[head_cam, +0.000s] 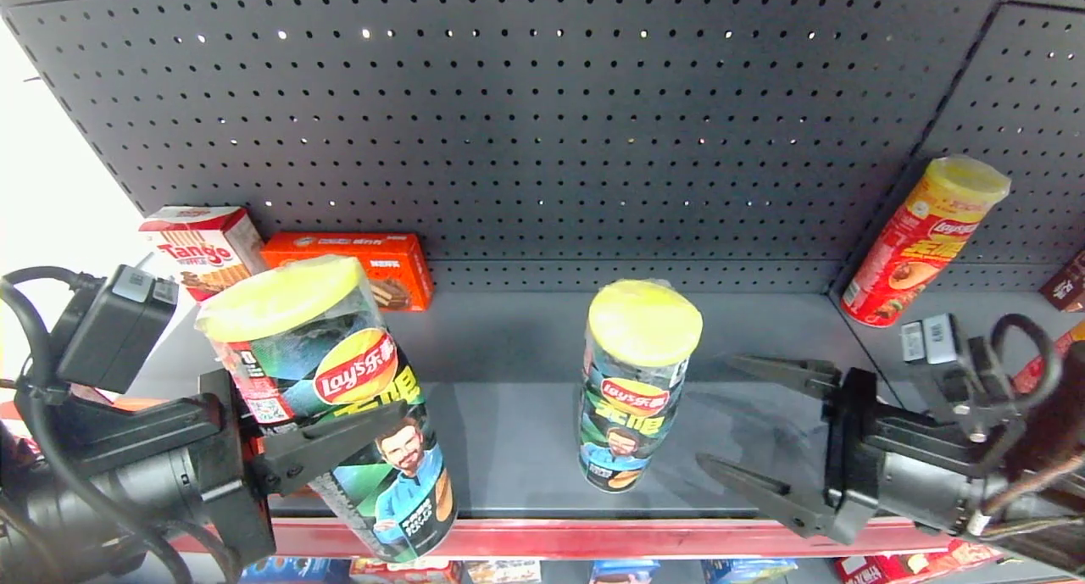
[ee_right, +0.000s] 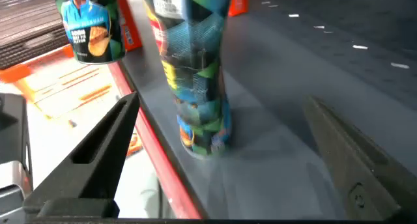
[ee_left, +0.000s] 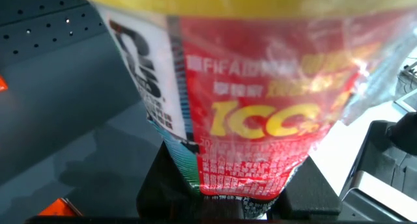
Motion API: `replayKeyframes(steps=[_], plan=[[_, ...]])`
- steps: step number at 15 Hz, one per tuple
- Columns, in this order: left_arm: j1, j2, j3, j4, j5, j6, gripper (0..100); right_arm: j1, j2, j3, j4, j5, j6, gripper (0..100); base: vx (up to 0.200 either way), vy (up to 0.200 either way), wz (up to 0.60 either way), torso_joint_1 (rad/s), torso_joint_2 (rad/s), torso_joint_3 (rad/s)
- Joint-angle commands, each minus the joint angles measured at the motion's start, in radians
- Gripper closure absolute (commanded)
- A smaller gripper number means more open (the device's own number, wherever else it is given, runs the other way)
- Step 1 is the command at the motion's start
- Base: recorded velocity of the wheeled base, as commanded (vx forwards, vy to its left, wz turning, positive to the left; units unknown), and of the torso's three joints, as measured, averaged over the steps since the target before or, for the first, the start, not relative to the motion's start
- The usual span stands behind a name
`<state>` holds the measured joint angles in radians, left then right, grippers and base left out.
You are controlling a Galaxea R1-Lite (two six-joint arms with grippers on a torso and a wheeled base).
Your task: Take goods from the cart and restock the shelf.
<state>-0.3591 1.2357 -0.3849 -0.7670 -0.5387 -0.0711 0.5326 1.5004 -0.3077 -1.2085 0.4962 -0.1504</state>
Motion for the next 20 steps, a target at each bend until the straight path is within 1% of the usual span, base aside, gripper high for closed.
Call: replayKeyframes(steps=[1, 3, 4, 5, 6, 7, 8, 9, 10, 11, 12, 13, 15, 16, 17, 20], plan=[[0.0, -0.001, -0.015, -0.002, 0.0, 0.002, 100, 0.001, -0.445, 0.108, 0.265, -0.165, 0.002, 0, 0.0, 0.0, 0.0, 0.0, 0.0, 0.0], [0.0, 0.001, -0.031, -0.003, 0.0, 0.002, 100, 0.003, -0.712, 0.145, 0.552, -0.35, 0.003, 0, 0.0, 0.0, 0.0, 0.0, 0.0, 0.0], [0.0, 0.001, -0.034, -0.003, 0.0, 0.004, 100, 0.003, -0.77, 0.153, 0.616, -0.386, 0.006, 0, 0.0, 0.0, 0.0, 0.0, 0.0, 0.0], [-0.001, -0.001, -0.04, -0.002, 0.003, 0.011, 100, 0.001, -0.922, 0.186, 0.765, -0.452, 0.011, 0, 0.0, 0.0, 0.0, 0.0, 0.0, 0.0], [-0.006, -0.004, -0.04, -0.002, 0.008, 0.017, 100, -0.02, -1.082, 0.217, 0.877, -0.493, 0.011, 0, 0.0, 0.0, 0.0, 0.0, 0.0, 0.0], [-0.006, -0.016, -0.035, 0.0, 0.01, 0.016, 100, -0.039, -1.178, 0.229, 0.949, -0.504, 0.012, 0, 0.0, 0.0, 0.0, 0.0, 0.0, 0.0], [-0.009, -0.022, -0.034, 0.0, 0.016, 0.016, 100, -0.049, -1.224, 0.232, 0.989, -0.507, 0.017, 0, 0.0, 0.0, 0.0, 0.0, 0.0, 0.0], [-0.012, -0.027, -0.035, 0.003, 0.042, 0.014, 100, -0.1, -1.338, 0.24, 1.104, -0.512, 0.057, 0, 0.0, 0.0, 0.0, 0.0, 0.0, 0.0], [-0.012, -0.027, -0.042, 0.005, 0.054, 0.014, 100, -0.154, -1.421, 0.245, 1.178, -0.512, 0.072, 0, 0.0, 0.0, 0.0, 0.0, 0.0, 0.0], [-0.009, -0.027, -0.045, 0.005, 0.051, 0.013, 100, -0.183, -1.48, 0.263, 1.224, -0.507, 0.078, 0, 0.0, 0.0, 0.0, 0.0, 0.0, 0.0], [-0.003, -0.025, -0.06, 0.008, 0.045, 0.011, 100, -0.2, -1.5, 0.262, 1.264, -0.508, 0.12, 0, 0.0, 0.0, 0.0, 0.0, 0.0, 0.0], [-0.003, -0.025, -0.063, 0.008, 0.045, 0.011, 100, -0.2, -1.5, 0.262, 1.262, -0.512, 0.127, 0, 0.0, 0.0, 0.0, 0.0, 0.0, 0.0], [-0.001, -0.022, -0.108, 0.02, 0.051, 0.008, 100, -0.2, -1.5, 0.265, 1.258, -0.544, 0.135, 0, 0.0, 0.0, 0.0, 0.0, 0.0, 0.0], [-0.001, -0.024, -0.115, 0.028, 0.051, 0.007, 100, -0.2, -1.5, 0.265, 1.258, -0.554, 0.134, 0, 0.0, 0.0, 0.0, 0.0, 0.0, 0.0], [-0.003, -0.024, -0.132, 0.08, 0.054, 0.008, 100, -0.2, -1.5, 0.265, 1.258, -0.554, 0.132, 0, 0.0, 0.0, 0.0, 0.0, 0.0, 0.0], [0.0, -0.021, -0.152, 0.092, 0.051, 0.01, 100, -0.198, -1.5, 0.263, 1.261, -0.547, 0.13, 0, 0.0, 0.0, 0.0, 0.0, 0.0, 0.0]])
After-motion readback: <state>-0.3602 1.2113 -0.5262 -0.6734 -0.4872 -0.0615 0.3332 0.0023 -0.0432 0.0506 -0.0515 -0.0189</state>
